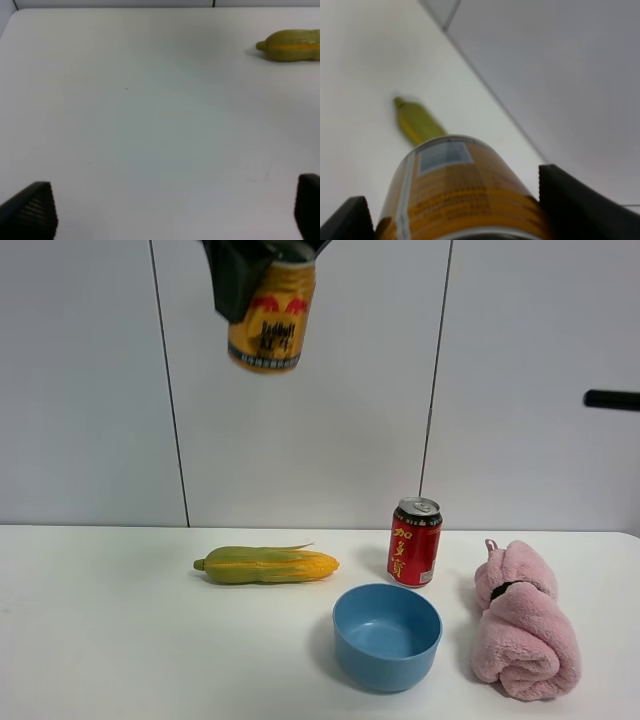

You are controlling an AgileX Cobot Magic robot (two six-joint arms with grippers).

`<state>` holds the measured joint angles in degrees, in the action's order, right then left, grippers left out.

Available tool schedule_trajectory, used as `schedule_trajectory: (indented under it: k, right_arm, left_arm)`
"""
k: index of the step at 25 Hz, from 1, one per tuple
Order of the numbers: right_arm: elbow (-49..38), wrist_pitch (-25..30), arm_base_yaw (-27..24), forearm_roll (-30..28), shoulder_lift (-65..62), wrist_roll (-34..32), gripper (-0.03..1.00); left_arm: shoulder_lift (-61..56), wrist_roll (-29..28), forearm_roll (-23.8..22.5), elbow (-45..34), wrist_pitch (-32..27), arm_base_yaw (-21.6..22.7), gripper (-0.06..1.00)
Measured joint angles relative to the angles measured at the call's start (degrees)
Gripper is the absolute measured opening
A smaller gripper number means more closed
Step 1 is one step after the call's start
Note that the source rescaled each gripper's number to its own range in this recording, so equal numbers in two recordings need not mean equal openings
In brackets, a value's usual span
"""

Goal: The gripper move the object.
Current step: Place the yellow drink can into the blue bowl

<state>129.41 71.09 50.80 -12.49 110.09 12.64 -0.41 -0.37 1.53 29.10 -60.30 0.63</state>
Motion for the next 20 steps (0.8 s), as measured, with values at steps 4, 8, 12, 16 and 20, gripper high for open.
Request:
schedule_trajectory:
  k: [4, 8, 12, 16, 20]
  right_arm:
    - [-4.4, 0.0, 0.0, -4.8, -6.0, -0.4, 0.00]
    - [-13.9, 0.0, -0.5, -5.9, -11.7, -5.4, 0.00]
    - [-25.5, 0.0, -1.9, -4.2, -17.6, -12.0, 0.00]
    - [-36.7, -0.1, -5.1, -1.3, -22.6, -15.7, 0.00]
    - [-46.2, -0.9, -6.6, 2.3, -24.2, -16.2, 0.00]
  left_arm:
    - [0.0, 0.0, 0.0, 0.0, 0.0, 0.0, 1.00]
    - [0.0, 0.0, 0.0, 0.0, 0.0, 0.0, 1.00]
    - [0.0, 0.0, 0.0, 0.0, 0.0, 0.0, 1.00]
    - [0.0, 0.0, 0.0, 0.0, 0.0, 0.0, 1.00]
    - [0.0, 0.0, 0.0, 0.0, 0.0, 0.0, 1.00]
